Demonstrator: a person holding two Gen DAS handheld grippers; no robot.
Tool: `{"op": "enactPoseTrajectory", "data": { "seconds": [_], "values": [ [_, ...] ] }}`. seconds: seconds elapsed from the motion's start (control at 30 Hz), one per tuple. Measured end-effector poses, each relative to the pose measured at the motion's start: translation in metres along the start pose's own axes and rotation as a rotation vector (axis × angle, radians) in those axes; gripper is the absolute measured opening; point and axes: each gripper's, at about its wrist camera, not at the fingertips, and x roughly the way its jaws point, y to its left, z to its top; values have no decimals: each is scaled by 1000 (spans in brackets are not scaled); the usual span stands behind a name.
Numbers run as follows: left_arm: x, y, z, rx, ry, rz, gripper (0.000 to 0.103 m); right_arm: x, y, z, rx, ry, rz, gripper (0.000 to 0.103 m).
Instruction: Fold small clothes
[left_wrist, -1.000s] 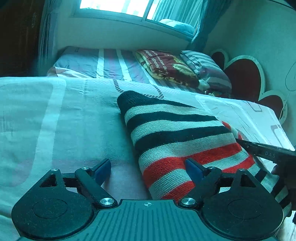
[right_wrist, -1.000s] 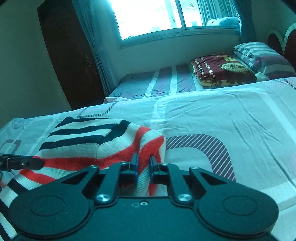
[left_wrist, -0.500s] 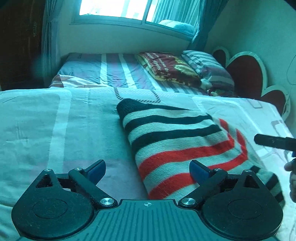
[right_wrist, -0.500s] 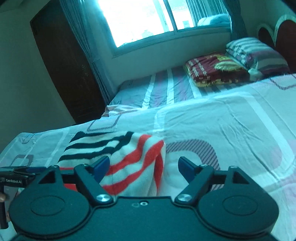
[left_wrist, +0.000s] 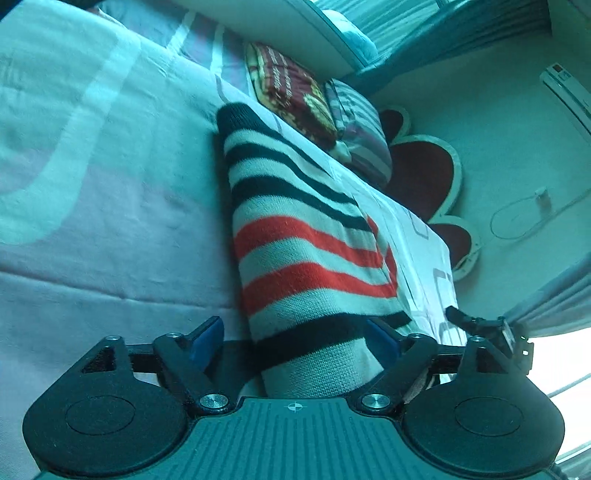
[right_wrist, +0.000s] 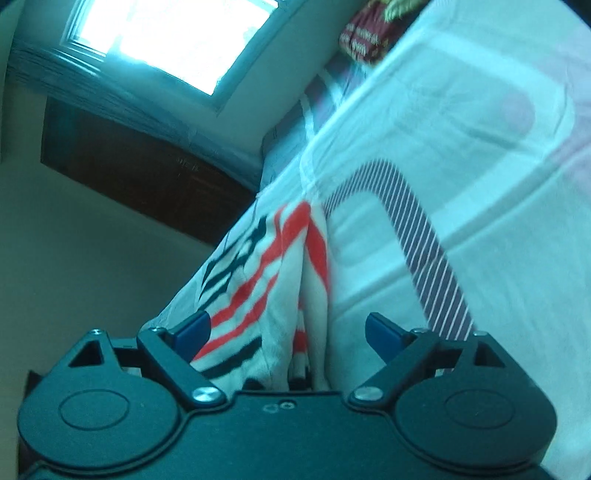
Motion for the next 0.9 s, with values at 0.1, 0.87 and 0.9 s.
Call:
{"op": "enactPoseTrajectory", "data": {
  "seconds": [0.1,0.87,0.9],
  "values": [
    [12,-3,0,11,31,-15,81,16,-1,-4,-26,68,-2,88],
    [36,-8,18,57,23,-31,71,75,21,17,-159,229,14,59],
    [36,-8,18,59,20,-27,70,77,25,16,-175,228,4,59]
  ]
}}
